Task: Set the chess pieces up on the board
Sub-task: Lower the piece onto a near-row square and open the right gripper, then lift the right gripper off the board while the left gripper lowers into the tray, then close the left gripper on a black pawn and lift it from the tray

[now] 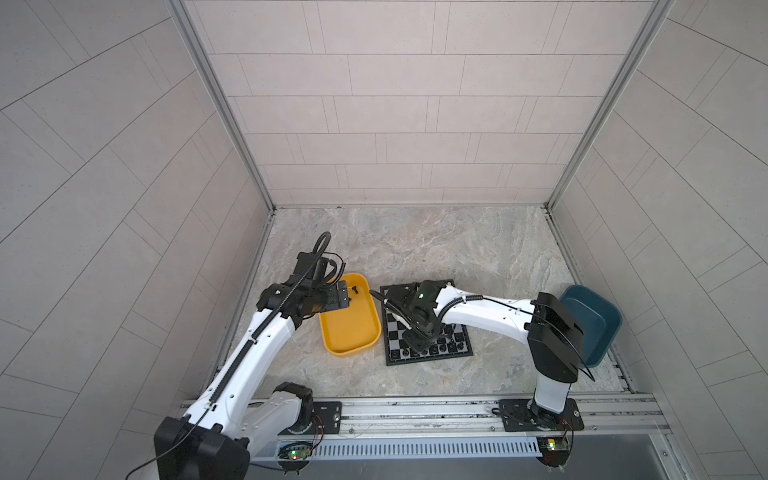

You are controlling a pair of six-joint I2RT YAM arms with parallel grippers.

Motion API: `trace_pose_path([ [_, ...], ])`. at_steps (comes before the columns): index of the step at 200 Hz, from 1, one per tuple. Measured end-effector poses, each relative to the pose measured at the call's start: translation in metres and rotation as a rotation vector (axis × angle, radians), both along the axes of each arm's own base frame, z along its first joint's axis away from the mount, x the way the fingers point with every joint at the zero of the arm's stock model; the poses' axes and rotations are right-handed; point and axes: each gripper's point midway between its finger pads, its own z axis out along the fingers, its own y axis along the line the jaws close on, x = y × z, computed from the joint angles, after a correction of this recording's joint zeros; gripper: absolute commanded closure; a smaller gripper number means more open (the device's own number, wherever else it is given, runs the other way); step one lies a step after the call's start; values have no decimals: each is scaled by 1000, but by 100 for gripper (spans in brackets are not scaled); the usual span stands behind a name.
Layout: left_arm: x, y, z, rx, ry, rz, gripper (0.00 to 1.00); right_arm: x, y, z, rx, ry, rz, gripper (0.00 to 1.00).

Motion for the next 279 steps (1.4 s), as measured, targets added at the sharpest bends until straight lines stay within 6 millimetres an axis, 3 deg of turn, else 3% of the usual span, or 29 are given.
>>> trace_pose_path([
  [30, 3, -13, -13, -48, 46, -35, 3, 18, -3, 43, 89, -99, -23, 38],
  [59, 12, -22, -40, -52, 157, -56, 16, 47, -25, 96, 255, -223, -128, 32],
  [67, 16, -23, -48, -44, 194, -58, 18, 53, -33, 106, 303, -249, -161, 30],
  [86, 29, -27, -66, -14, 293, -72, 33, 65, -54, 122, 407, -313, -242, 25],
  [102, 42, -31, -82, 1, 353, -88, 37, 64, -64, 127, 488, -361, -268, 18],
  [149, 51, -28, -122, 65, 484, -102, 44, 66, -82, 145, 667, -446, -312, 16],
  [205, 70, -27, -131, 106, 494, -104, 51, 71, -91, 140, 750, -437, -353, 19],
  [279, 73, -26, -142, 160, 524, -104, 64, 71, -89, 139, 792, -414, -355, 20],
])
